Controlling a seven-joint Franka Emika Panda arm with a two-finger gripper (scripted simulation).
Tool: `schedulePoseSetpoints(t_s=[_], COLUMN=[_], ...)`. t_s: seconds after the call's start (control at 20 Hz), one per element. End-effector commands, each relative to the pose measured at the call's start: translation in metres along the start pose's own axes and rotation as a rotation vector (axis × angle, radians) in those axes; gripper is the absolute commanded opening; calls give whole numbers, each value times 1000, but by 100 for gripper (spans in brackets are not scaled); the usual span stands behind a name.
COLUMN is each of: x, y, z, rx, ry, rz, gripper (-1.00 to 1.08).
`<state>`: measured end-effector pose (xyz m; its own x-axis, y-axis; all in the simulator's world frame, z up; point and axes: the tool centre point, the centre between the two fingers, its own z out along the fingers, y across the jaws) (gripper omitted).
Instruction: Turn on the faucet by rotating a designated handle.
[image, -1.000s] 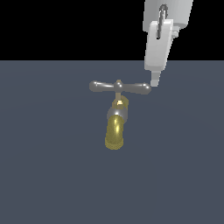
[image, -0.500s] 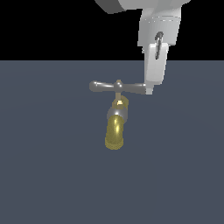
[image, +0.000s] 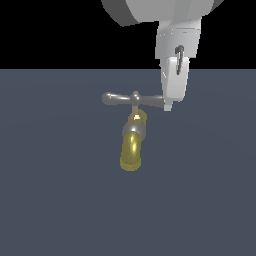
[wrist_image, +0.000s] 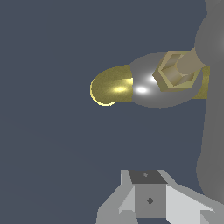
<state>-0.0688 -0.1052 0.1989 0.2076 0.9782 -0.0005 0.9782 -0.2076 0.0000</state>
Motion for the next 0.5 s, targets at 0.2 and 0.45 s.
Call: schedulePoseSetpoints(t_s=[0.2, 0.45], x=[0, -2], y=[3, 17], z=[0, 0], rx=[0, 0], ry=[0, 0], rz=[-2, -2], gripper=[-100, -100])
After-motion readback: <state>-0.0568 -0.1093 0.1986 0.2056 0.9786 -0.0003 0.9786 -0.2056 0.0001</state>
